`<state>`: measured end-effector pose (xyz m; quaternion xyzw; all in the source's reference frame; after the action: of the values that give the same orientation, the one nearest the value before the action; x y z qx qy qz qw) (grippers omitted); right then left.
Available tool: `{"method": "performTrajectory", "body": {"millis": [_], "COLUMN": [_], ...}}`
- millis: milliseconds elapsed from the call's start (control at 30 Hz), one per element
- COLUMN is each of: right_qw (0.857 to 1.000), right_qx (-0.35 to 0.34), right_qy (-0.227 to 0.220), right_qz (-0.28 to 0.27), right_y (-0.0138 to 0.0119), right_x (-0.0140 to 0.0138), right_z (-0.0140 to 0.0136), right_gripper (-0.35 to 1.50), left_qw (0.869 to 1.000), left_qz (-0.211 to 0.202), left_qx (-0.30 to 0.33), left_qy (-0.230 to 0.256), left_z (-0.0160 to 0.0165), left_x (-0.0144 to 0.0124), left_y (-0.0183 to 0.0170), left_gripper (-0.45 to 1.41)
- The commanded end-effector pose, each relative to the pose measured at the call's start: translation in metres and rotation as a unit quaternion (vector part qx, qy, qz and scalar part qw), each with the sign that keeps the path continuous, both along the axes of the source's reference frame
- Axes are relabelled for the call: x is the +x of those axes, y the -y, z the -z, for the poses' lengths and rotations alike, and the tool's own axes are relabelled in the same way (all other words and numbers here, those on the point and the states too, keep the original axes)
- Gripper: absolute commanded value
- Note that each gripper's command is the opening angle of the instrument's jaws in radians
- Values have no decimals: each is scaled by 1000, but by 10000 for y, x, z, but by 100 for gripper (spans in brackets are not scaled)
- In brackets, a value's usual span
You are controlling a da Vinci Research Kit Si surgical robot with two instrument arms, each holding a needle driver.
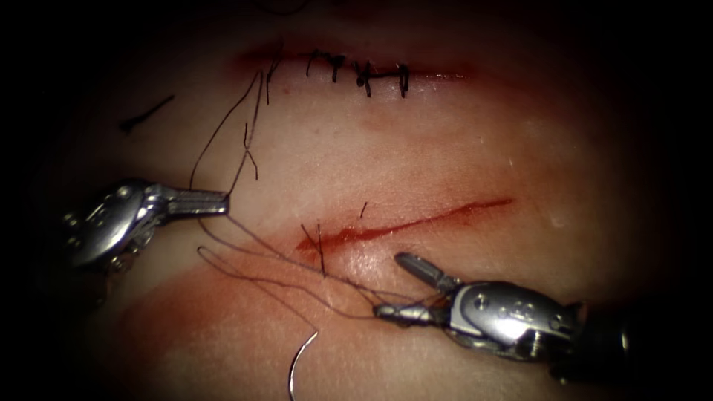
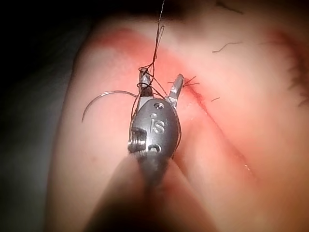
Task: Wound Closure
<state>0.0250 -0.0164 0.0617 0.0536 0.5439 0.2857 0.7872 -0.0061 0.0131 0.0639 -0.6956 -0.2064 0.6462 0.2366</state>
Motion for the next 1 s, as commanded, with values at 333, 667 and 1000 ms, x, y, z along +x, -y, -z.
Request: {"method": "performTrajectory", "body": {"millis": [333,667,1000], "right_qw": [995,980,978], "right_qx": [-55,-79,-80], "right_qy": [83,181,187], "right_qz": [8,27,36], "right_y": [-2,-10,-10], "right_x": [25,25,19], "right_z": [-30,-43,-36], "right_gripper": [128,131,130], "left_qw": [1000,999,994], "left_qz": [-11,-40,-91], "left_qx": [7,35,39], "left_qy": [6,-10,-55], "left_z": [6,31,56], "left_x": [-13,-2,38], "left_y": [33,62,84], "left_gripper": [-1,101,121]}}
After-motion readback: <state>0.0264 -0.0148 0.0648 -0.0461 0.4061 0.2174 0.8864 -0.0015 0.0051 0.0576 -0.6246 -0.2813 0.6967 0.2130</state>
